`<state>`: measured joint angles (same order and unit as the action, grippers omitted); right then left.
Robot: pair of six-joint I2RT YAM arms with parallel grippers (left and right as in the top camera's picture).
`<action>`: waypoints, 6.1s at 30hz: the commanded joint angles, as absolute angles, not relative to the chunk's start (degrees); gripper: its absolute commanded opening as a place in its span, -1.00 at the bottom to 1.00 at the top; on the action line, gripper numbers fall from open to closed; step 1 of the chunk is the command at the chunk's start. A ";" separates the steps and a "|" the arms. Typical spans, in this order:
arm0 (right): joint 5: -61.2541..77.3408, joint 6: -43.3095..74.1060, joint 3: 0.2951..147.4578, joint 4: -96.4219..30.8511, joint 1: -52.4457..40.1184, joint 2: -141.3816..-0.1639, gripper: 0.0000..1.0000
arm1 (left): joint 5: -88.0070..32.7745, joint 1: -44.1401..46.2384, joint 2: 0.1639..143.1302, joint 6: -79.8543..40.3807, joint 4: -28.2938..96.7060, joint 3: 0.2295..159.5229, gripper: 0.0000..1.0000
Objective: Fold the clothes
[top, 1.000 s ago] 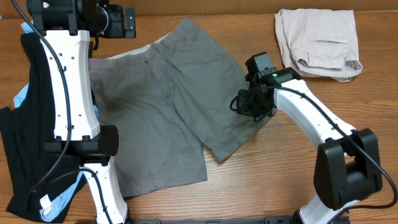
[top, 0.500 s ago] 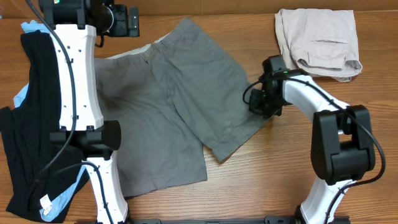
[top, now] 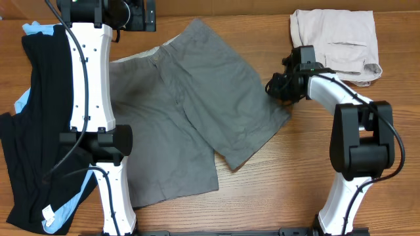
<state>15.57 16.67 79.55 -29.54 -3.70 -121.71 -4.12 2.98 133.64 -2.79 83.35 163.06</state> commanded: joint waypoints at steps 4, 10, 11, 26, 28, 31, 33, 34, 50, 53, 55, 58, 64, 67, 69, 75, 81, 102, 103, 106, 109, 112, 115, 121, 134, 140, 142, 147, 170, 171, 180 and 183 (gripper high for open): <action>7.16 15.94 81.93 -31.07 -1.26 -131.81 -0.93 | -4.58 4.62 137.10 0.49 79.83 162.01 1.00; 13.39 8.69 92.49 -44.66 -1.26 -131.70 0.39 | -4.45 7.14 142.69 2.87 79.75 162.01 1.00; 14.90 7.01 94.43 -47.99 -1.26 -131.70 0.50 | -4.49 7.20 142.93 2.83 79.75 162.01 1.00; 20.03 -4.71 96.07 -61.52 -6.04 -131.81 0.13 | -4.51 7.11 142.80 3.22 79.88 162.06 1.00; 20.05 -4.69 95.46 -61.80 -6.63 -131.81 -0.09 | -4.54 7.11 142.80 3.22 79.88 162.06 1.00; 20.05 -4.49 94.48 -61.76 -7.53 -131.81 -0.23 | -4.54 7.11 142.80 3.22 79.99 162.06 1.00; 20.05 -4.27 94.17 -61.32 -7.88 -131.81 -0.32 | -4.54 7.11 142.80 3.20 80.01 162.06 1.00; 20.01 -3.77 94.17 -61.14 -7.88 -131.83 -0.40 | -4.54 7.11 142.80 3.20 80.01 162.06 1.00; 8.36 8.84 94.70 -48.34 -7.25 -131.81 -0.92 | -4.51 7.16 142.80 3.20 80.49 162.06 1.00; 8.36 10.41 96.36 -46.61 -5.69 -131.81 -0.92 | -4.49 7.16 142.80 3.20 80.07 162.06 1.00; 8.38 10.76 97.73 -45.39 -4.56 -131.81 -0.93 | -4.49 7.14 142.80 3.20 79.59 162.06 1.00; 8.40 10.79 99.48 -42.78 -3.09 -131.81 -0.93 | -4.49 7.11 142.80 3.22 78.72 162.06 1.00; 8.60 12.32 100.64 -32.86 -1.23 -131.81 -0.92 | -4.47 7.14 142.80 3.22 75.70 162.06 1.00; 8.58 12.49 100.64 -28.53 -1.26 -131.81 -0.93 | -4.49 7.20 142.82 3.22 73.80 162.06 1.00; 8.36 12.58 101.38 -26.24 -1.26 -131.81 -0.93 | -4.51 7.20 142.82 3.20 71.88 162.06 1.00; 8.29 13.10 106.67 -30.30 -0.99 -131.81 -0.64 | -4.51 7.16 143.59 3.79 67.99 161.47 1.00; 10.20 10.37 118.30 -47.75 -0.99 -131.52 1.00 | -5.06 7.29 147.28 7.16 63.99 159.20 1.00; 12.95 8.34 133.36 -75.70 -3.36 -129.86 1.00 | -4.95 6.22 162.78 17.19 60.99 159.11 0.99; 12.95 8.34 133.36 -75.77 -3.68 -129.86 1.00 | -3.90 6.22 163.41 17.12 61.12 159.11 0.97; 12.93 8.34 133.36 -75.99 -4.45 -129.86 1.00 | 4.62 6.22 165.69 12.80 62.94 159.09 0.97; 12.91 8.34 133.36 -76.47 -4.93 -129.86 1.00 | 14.68 5.67 167.92 5.08 66.04 159.09 1.00; 12.91 8.36 133.36 -76.84 -5.32 -129.86 1.00 | 18.96 4.47 169.40 -0.12 69.41 159.09 1.00; 12.93 8.75 133.36 -76.86 -5.48 -129.86 1.00 | 19.40 2.55 169.82 -4.01 72.90 158.98 1.00; 12.93 9.32 133.36 -76.88 -5.52 -129.88 1.00 | 8.67 -3.77 169.82 -12.10 79.15 158.98 1.00; 13.19 14.06 133.16 -78.13 -5.58 -129.82 1.00 | -9.15 -10.59 168.81 -11.60 89.08 165.95 1.00; 13.63 15.29 133.16 -78.61 -5.63 -125.10 1.00 | -9.98 -8.56 163.70 -8.71 94.04 180.29 1.00; 13.61 15.29 133.19 -79.42 -5.63 -122.21 1.00 | -10.11 -7.64 159.20 -8.27 93.21 180.05 1.00; 13.63 15.29 133.16 -84.07 -6.33 -114.21 1.00 | -10.09 -4.99 147.20 -7.22 91.35 180.05 1.00; -1.87 25.30 120.38 -93.58 -31.09 -105.86 1.00 | -2.26 -2.04 120.86 -2.07 96.64 178.89 0.99; -1.74 25.30 117.62 -92.97 -31.44 -105.86 1.00 | -2.07 -2.33 120.86 -2.04 96.66 178.71 1.00; 10.87 22.00 86.87 -73.69 -32.53 -105.84 1.00 | -1.93 -3.36 121.14 -2.09 96.07 175.43 1.00; 13.21 20.14 82.41 -70.54 -32.64 -105.86 1.00 | -2.00 -3.33 121.21 -2.09 95.48 173.16 1.00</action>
<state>8.71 22.61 86.21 -72.99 -32.18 -107.02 -2.52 -3.11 120.60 -2.79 96.12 175.48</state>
